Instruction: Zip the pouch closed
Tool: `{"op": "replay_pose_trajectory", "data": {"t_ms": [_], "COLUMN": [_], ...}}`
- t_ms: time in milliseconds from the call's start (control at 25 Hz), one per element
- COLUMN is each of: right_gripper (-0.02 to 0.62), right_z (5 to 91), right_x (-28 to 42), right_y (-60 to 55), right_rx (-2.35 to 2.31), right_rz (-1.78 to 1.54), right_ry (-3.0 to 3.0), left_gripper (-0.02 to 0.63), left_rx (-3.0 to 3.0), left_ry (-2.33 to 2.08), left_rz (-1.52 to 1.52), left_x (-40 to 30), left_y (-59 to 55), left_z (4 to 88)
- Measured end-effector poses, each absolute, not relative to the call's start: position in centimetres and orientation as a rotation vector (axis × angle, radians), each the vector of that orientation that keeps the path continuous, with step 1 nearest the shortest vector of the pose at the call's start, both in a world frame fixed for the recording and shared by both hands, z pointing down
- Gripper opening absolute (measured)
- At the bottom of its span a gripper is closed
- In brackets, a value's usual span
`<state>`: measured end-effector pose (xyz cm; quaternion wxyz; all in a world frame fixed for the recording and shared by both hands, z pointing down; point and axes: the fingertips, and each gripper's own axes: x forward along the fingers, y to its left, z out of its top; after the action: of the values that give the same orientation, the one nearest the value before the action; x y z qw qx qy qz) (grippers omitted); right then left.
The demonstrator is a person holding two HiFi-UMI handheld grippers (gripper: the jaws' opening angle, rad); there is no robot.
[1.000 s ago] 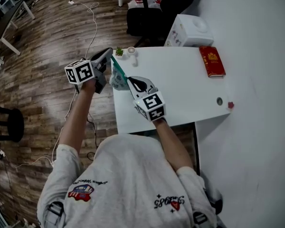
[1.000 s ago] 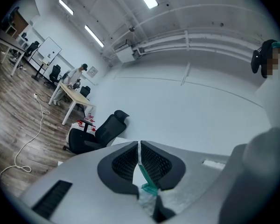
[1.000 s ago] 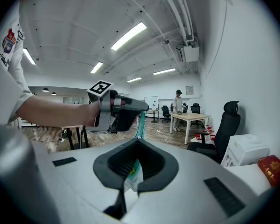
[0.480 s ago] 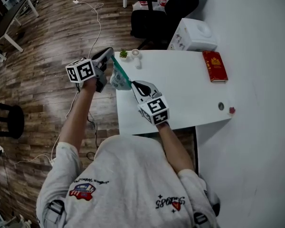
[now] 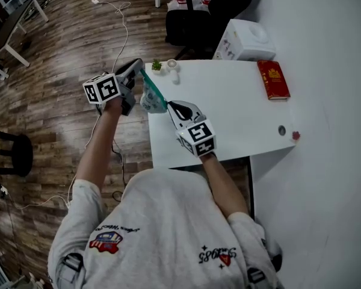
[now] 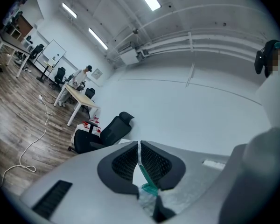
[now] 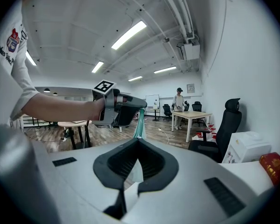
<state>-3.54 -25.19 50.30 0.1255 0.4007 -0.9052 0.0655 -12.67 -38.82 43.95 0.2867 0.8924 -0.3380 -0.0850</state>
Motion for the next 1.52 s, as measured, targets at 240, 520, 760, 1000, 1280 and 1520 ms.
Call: {"op": "replay_pose_trajectory", "data": {"t_ms": [240,520,760,1000,1280,1520], "right_gripper": [0.006,0.006,0.012,0.032,0.024,-0.003], "right_z": [51.0,51.1,51.0,50.4,48.5,47.8], "right_x": [-3.1,-2.1,-2.0,-0.7,3.1,5.6], "right_y": [-24.7,-24.8,-24.7,-25.7,-27.7,-29.0], "right_rx": [1.166,1.177,1.225,1.231,1.436,1.56], "right_rz": [0.199,0.198,0.226,0.283,0.409,0.424], "right_ry": [-2.623,-2.624,-2.621,-2.669,-2.699,-2.644], "left_gripper": [0.017,0.017,0.018,0.018,0.018,0.018], "left_rx": [2.367,2.386,2.463,2.533,2.607,2.69], "left_ry": [-0.911,-0.923,-0.863,-0.878,-1.036,-1.145], "left_rz": [-0.232,-0.234,-0.271,-0.267,-0.133,-0.013], "left_x": [-12.8,-13.0,-12.8,-12.0,-12.6,-13.6], "left_y": [-38.8,-38.7,-37.5,-36.9,-36.9,-36.7], "left_z": [44.5,44.2,42.4,41.5,42.5,43.8]}}
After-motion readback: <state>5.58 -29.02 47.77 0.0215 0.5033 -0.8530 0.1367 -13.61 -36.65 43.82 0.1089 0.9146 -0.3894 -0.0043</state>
